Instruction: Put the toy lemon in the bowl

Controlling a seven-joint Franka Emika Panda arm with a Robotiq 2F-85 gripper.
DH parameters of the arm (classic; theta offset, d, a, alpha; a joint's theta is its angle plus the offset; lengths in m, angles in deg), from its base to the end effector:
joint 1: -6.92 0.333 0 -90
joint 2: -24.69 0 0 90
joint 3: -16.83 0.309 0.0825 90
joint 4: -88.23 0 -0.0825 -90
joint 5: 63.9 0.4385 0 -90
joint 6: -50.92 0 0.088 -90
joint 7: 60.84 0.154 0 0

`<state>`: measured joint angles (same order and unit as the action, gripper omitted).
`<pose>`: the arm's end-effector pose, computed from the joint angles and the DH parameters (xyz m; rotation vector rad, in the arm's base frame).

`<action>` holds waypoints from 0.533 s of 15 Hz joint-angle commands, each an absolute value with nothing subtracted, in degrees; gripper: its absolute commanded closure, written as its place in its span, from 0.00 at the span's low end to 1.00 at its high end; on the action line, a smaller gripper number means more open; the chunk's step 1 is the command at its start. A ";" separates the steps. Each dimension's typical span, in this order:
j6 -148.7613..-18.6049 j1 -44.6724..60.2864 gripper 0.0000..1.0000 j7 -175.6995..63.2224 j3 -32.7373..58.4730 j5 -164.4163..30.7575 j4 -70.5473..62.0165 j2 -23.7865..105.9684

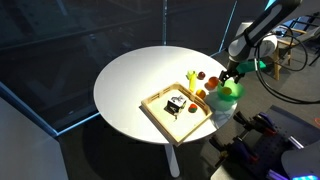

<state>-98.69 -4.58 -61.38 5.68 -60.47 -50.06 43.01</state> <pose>0.4530 -0.2010 0.0704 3.0527 -0.6717 -0.1864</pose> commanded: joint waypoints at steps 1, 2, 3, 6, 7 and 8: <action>-98.29 -4.74 0.00 -61.22 5.93 -60.61 -50.01 42.61; -98.12 -4.60 0.00 -61.12 5.80 -60.89 -50.15 41.96; -97.99 -4.61 0.00 -61.19 5.78 -60.93 -50.24 41.57; -97.40 -4.71 0.00 -61.69 5.82 -60.88 -50.84 39.58; -97.23 -4.79 0.00 -61.90 5.89 -60.76 -50.98 38.95; -96.81 -4.88 0.00 -62.18 5.99 -60.56 -51.11 38.15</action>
